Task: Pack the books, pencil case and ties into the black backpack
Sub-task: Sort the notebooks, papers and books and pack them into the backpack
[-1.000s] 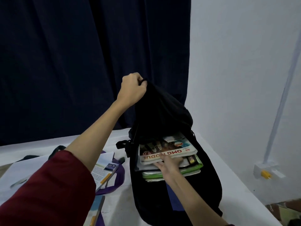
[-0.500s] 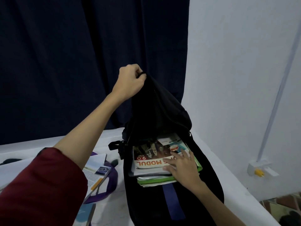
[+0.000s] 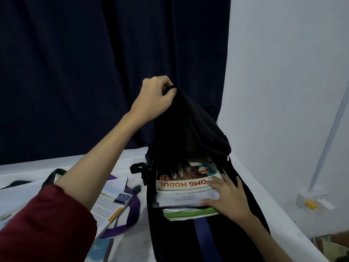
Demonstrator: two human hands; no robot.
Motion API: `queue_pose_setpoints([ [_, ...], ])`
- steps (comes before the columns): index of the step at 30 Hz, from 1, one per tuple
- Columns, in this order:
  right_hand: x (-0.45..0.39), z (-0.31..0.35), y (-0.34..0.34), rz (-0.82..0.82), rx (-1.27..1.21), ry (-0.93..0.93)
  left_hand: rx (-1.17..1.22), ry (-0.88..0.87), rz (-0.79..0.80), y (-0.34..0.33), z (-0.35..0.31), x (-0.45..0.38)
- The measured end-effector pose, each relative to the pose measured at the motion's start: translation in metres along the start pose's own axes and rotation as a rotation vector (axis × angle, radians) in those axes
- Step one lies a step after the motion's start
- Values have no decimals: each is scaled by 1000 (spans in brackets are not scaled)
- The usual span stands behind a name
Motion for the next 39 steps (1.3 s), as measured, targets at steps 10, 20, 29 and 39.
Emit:
queue_pose_setpoints([
  [10, -11, -33, 7, 233, -280, 175, 14, -10, 3, -7, 1, 1],
  [20, -17, -42, -3, 25, -440, 111, -22, -50, 19, -6, -1, 3],
  [29, 8, 7, -3, -121, -21, 158, -45, -30, 57, -2, 2, 9],
  [39, 12, 28, -20, 34, 170, 78, -45, -28, 74, -9, 0, 5],
])
Point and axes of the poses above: each hand's wrist, its own x-axis away from the middle knuckle, its own y-axis out of the back of the hand, z = x × y, the point moved 4 cm from there along -x, towards the middle knuckle, and after that the axes turned 7 degrees about -y, right-handed, at the moved point
